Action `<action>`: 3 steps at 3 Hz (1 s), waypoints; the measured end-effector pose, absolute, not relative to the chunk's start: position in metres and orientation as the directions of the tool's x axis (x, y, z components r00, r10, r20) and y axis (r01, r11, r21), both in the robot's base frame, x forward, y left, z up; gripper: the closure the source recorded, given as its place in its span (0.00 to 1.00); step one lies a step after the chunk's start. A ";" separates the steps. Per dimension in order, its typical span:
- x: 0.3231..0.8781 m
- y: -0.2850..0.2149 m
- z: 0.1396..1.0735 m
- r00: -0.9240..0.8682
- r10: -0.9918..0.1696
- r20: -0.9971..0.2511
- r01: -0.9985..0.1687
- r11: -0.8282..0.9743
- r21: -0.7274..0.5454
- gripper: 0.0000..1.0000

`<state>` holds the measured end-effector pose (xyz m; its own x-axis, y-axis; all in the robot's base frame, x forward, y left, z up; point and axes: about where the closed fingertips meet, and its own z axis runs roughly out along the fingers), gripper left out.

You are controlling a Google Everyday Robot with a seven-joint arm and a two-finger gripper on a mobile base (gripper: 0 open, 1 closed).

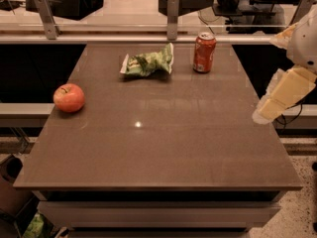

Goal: Pick coke can

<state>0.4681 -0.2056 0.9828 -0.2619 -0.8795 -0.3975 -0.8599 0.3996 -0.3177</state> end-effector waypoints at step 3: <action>0.522 -0.207 0.964 -0.217 -0.656 -0.723 -0.694 0.624 -0.358 0.00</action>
Offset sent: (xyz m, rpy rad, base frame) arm 0.0573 -0.0187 -0.0169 0.3999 -0.3595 -0.1925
